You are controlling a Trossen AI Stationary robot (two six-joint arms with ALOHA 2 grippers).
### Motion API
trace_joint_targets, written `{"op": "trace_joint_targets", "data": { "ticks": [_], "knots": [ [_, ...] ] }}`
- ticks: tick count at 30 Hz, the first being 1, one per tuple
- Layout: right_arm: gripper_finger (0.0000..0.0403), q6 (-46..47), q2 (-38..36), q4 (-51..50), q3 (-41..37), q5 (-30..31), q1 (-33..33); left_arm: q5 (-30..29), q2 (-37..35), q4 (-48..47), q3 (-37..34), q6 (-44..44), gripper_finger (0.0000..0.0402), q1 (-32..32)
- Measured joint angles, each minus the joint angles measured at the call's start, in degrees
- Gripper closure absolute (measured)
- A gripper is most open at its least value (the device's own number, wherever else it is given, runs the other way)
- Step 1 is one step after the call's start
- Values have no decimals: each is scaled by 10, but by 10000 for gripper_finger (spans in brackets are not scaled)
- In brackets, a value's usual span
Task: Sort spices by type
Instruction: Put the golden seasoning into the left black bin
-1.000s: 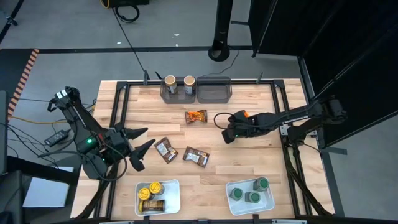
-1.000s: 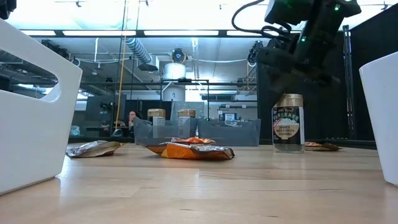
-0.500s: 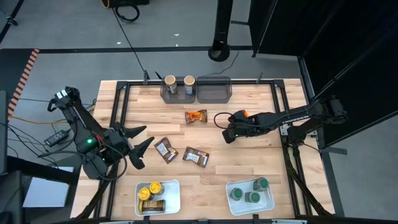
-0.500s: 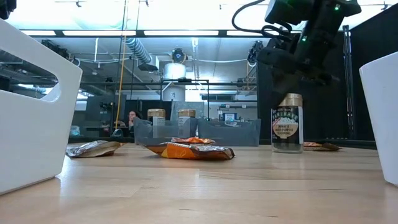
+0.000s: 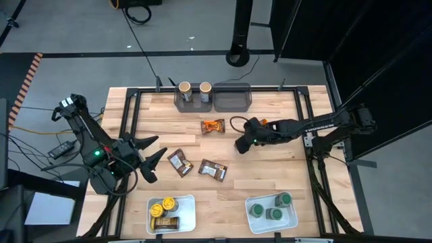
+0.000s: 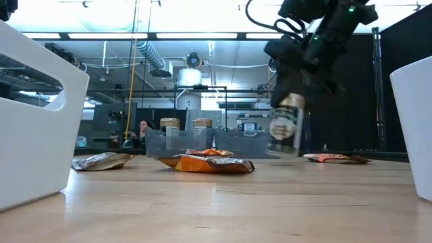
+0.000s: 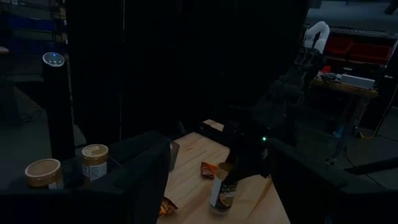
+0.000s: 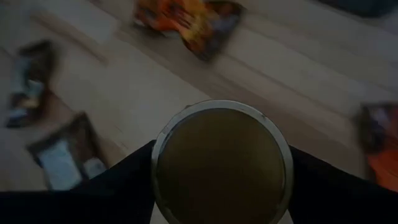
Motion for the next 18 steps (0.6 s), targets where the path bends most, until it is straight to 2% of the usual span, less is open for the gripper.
{"op": "trace_joint_targets", "data": {
  "ticks": [3, 6, 18],
  "knots": [
    [121, -18, 0, 43, 0, -17, -14, -6, 0, 0, 0, -3, 133, 0],
    [121, -42, 0, 42, 20, -24, -23, -6, 0, -2, 0, -10, 133, 0],
    [121, -165, 19, 21, 167, -23, -72, -5, 0, -7, 0, -10, 133, 0]
  ]
}}
